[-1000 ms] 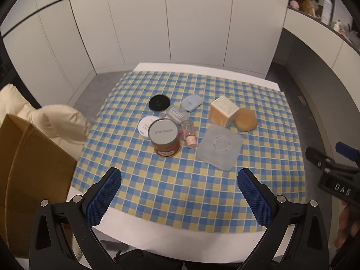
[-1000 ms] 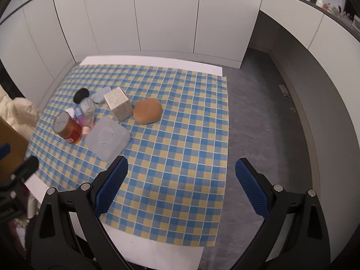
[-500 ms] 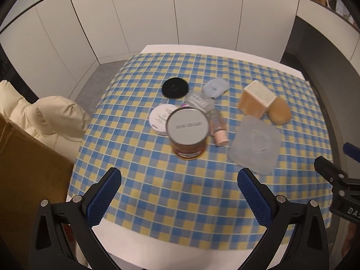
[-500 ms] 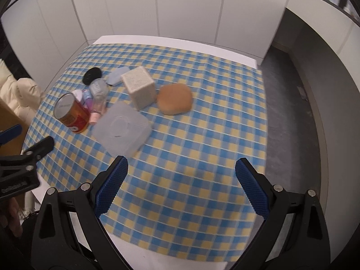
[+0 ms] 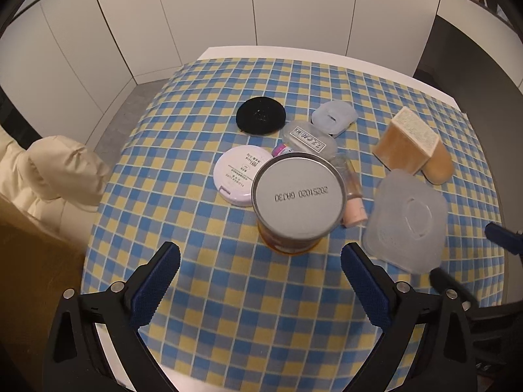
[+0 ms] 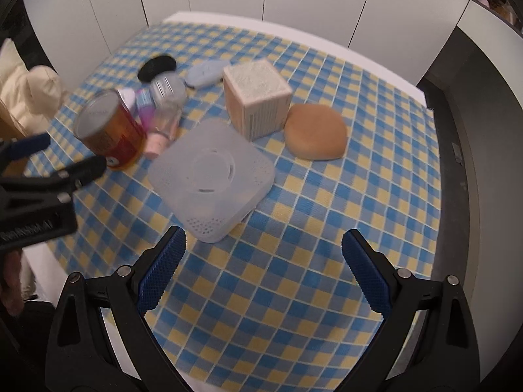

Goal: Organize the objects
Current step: 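Grasp the red tin can with the left tool while the right tool grasps the frosted lid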

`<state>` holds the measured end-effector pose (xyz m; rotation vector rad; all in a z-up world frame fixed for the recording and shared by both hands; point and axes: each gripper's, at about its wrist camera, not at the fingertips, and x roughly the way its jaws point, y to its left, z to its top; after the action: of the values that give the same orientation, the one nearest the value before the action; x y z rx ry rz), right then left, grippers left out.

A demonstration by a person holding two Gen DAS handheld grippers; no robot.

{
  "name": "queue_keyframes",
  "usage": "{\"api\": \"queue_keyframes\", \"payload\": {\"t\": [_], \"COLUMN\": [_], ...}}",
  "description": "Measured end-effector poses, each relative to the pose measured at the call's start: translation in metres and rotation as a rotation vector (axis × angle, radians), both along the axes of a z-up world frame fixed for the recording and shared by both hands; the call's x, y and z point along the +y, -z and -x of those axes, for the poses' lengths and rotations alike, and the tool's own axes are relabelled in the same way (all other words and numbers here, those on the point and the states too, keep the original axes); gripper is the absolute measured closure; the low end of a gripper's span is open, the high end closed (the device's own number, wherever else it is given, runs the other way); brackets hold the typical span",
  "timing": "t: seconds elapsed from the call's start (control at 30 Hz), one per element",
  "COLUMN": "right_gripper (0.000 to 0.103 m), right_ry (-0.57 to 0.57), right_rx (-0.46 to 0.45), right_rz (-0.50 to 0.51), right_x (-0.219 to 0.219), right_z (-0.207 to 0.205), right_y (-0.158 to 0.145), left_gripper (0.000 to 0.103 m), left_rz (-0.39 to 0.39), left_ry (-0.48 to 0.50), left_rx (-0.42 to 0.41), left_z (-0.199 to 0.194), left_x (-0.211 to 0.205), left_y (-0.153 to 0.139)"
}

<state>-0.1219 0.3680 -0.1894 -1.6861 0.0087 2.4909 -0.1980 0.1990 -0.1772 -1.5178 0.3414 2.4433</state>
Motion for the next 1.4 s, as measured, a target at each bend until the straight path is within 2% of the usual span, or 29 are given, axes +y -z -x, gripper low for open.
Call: {"api": "queue_keyframes", "payload": {"t": [0.2,0.47,0.73,0.77,0.83,0.87,0.9,1.03,1.27,1.4], "right_gripper": [0.005,0.005,0.003,0.003,0.004,0.006,0.009,0.009,0.009,0.009], "right_ry": [-0.025,-0.104,-0.204,-0.209,-0.216,-0.221,-0.225,-0.207,-0.102,-0.068], "right_rx": [-0.024,-0.038,-0.097,-0.106,-0.109,-0.102,-0.095,-0.082,-0.037,-0.019], "right_rz": [0.009,-0.032,0.044,0.057,0.077,0.073,0.074,0.114,0.180,0.173], "right_x": [-0.009,-0.021,-0.019,-0.019,-0.018,-0.018,-0.019,-0.019,-0.010,-0.011], "right_z": [0.016,0.048,0.076,0.077,0.077,0.076,0.075,0.068,0.057,0.053], "right_y": [0.016,0.017,0.025,0.028,0.031,0.030,0.029,0.026,0.012,-0.006], "left_gripper": [0.004,0.004,0.005,0.008,0.033,0.037,0.047,0.049,0.049,0.049], "left_rz": [-0.004,-0.023,-0.038,-0.042,-0.062,-0.060,-0.064,-0.085,-0.077,-0.067], "left_ry": [0.009,0.021,0.038,0.042,0.056,0.062,0.072,0.054,0.024,0.015], "left_rx": [-0.001,-0.008,-0.011,-0.011,-0.018,-0.024,-0.032,-0.045,-0.042,-0.041], "left_z": [0.012,0.025,0.037,0.038,0.037,0.037,0.037,0.032,0.019,0.007], "left_x": [0.001,0.005,0.008,0.008,0.010,0.011,0.013,0.009,-0.003,-0.005], "left_y": [0.007,0.009,0.013,0.013,0.013,0.014,0.015,0.013,-0.001,-0.011]}}
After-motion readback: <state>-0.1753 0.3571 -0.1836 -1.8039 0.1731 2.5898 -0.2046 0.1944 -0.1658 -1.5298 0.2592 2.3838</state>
